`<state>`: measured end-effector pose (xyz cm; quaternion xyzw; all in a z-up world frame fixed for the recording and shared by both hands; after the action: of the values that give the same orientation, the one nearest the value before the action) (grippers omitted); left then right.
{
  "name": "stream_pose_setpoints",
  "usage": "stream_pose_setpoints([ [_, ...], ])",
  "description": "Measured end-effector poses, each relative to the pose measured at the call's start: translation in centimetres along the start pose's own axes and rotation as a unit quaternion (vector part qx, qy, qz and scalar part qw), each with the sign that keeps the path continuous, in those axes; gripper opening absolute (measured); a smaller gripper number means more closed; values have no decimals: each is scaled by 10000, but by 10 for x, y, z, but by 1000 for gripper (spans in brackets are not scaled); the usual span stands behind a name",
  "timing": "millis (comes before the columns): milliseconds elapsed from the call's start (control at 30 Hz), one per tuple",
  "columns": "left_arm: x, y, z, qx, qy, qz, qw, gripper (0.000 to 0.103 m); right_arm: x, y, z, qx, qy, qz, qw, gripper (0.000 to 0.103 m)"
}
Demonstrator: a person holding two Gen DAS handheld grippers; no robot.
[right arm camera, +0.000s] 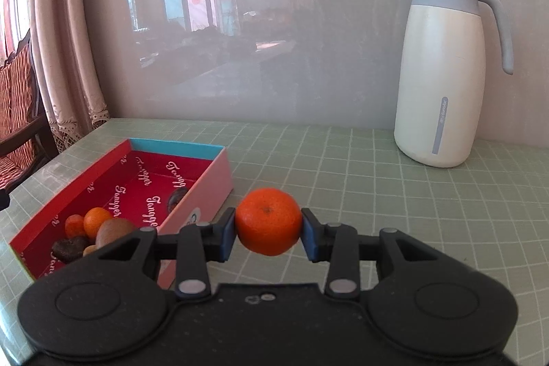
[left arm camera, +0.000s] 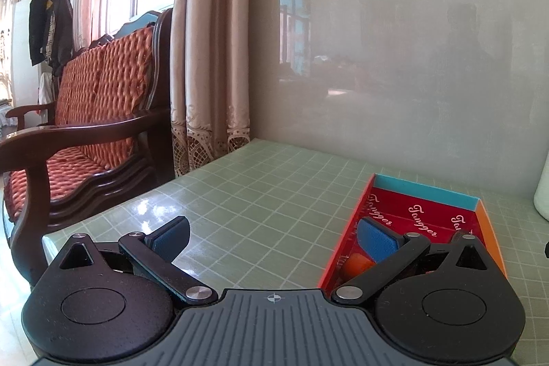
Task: Organize fruits
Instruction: 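Carry the mandarin with the right gripper into the box and release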
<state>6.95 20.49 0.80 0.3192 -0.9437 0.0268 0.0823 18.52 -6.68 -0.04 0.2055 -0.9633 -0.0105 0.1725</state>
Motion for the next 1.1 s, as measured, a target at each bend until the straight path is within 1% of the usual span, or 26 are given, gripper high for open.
stream_pose_setpoints([
  [133,3,9,-3,42,49,63,10000,103,19,15,-2,63,-83,-140,9998,38],
  [267,6,20,-5,159,70,91,9998,103,27,29,-5,205,-125,-250,9994,38],
  [333,5,26,-4,133,47,39,9999,103,30,39,-7,293,-144,-325,9989,38],
  [367,5,29,-3,117,48,-14,9999,103,30,50,-11,385,-146,-399,9984,38],
  [400,4,32,-1,122,66,-68,9999,103,30,50,-11,385,-146,-399,9984,38],
  [433,3,36,0,164,99,-102,9998,103,29,61,-14,487,-140,-467,9976,38],
  [467,2,39,2,228,139,-114,9996,103,29,61,-14,487,-140,-467,9976,38],
  [733,-2,66,4,725,208,-272,9968,103,9,110,-18,771,14,-764,9941,38],
  [800,-5,67,6,741,255,-267,9966,103,-2,123,-20,771,94,-846,9934,38],
  [833,-6,68,7,743,275,-268,9965,103,-2,123,-20,771,94,-846,9934,38],
  [900,-8,69,8,782,299,-265,9961,103,-15,135,-21,889,158,-865,9922,38],
  [1100,-11,71,10,886,354,-230,9952,103,-30,151,-23,1050,226,-891,9902,38],
])
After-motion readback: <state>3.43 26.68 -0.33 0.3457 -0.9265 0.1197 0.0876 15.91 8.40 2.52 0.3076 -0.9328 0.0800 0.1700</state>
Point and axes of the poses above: each gripper's, at about its wrist camera, not at the fingertips, and x roughly against the way its jaws point, y to its left, z to its underside, the point moved 5 cm from there along -x, roughly the way its jaws point, and after that the axes turned 12 degrees about -y, right-handed, at the moved point
